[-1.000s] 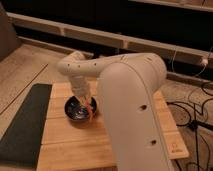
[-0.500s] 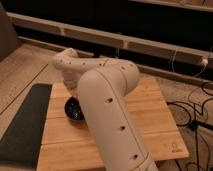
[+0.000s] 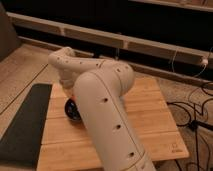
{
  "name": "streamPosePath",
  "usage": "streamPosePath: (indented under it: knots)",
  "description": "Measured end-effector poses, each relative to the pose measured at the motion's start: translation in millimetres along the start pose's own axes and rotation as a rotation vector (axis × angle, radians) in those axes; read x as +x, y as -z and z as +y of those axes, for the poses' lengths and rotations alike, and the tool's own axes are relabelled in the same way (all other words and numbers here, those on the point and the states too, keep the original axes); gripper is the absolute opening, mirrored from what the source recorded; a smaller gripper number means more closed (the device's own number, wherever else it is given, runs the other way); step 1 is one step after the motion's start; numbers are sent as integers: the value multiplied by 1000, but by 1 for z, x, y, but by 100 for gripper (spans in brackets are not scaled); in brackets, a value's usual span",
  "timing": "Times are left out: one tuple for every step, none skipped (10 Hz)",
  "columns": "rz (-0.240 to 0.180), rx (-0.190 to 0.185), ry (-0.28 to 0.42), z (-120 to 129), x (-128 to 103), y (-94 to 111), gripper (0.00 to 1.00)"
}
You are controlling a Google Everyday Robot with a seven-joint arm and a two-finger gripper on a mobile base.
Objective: Place the pepper in the ceramic bowl
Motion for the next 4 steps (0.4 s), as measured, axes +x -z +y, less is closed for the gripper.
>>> streamPosePath:
  knots:
    - [2,1,-9,0,5,4,73]
    - [7,1,-15,2,10,5,73]
    - [8,1,-19,2,13,7,73]
    - [9,1,-21,0,14,7,73]
